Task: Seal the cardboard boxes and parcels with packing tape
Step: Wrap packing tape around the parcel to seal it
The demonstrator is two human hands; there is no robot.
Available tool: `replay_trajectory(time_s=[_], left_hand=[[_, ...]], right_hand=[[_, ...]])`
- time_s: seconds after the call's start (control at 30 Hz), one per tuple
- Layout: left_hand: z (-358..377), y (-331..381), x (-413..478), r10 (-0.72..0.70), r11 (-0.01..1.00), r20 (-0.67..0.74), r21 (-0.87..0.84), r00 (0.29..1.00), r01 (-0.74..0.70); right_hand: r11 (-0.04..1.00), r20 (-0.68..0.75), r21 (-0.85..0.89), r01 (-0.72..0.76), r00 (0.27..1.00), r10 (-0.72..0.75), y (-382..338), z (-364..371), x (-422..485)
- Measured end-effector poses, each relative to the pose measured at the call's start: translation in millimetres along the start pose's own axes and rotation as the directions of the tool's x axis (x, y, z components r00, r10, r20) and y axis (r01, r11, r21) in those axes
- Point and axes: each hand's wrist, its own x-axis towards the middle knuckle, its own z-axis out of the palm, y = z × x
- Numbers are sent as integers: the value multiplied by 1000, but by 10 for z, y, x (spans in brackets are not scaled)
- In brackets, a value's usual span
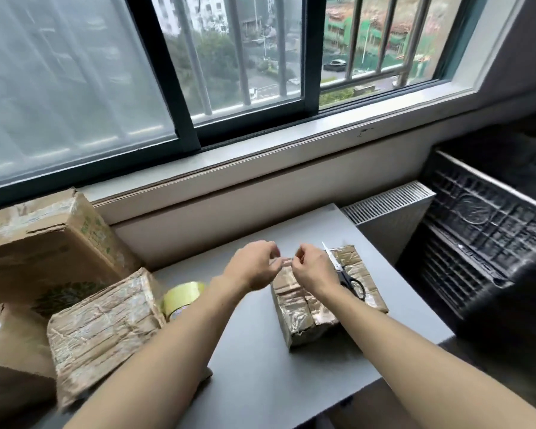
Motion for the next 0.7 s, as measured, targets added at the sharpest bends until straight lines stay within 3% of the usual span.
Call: replay_trajectory(time_s=[0.13,0.3,0.47,0.63,0.7], left_hand=[[185,230,163,26,1000,28,0,999,-26],[380,369,277,9,1000,70,24,998,-11],[432,418,323,-11,999,114,39,993,7],[334,430,436,-163,981,126,-86,979,174],[233,412,477,-252,926,129,-257,959,278]], right_hand=[[998,-52,0,-58,997,58,337,-59,30],[969,-112,-224,-101,991,77,708,-80,157],[934,-110,-272,-230,972,207,946,-8,275],[994,-67,-60,-90,994,85,830,-102,359],[996,-26,87,-17,999,20,584,-136,391]])
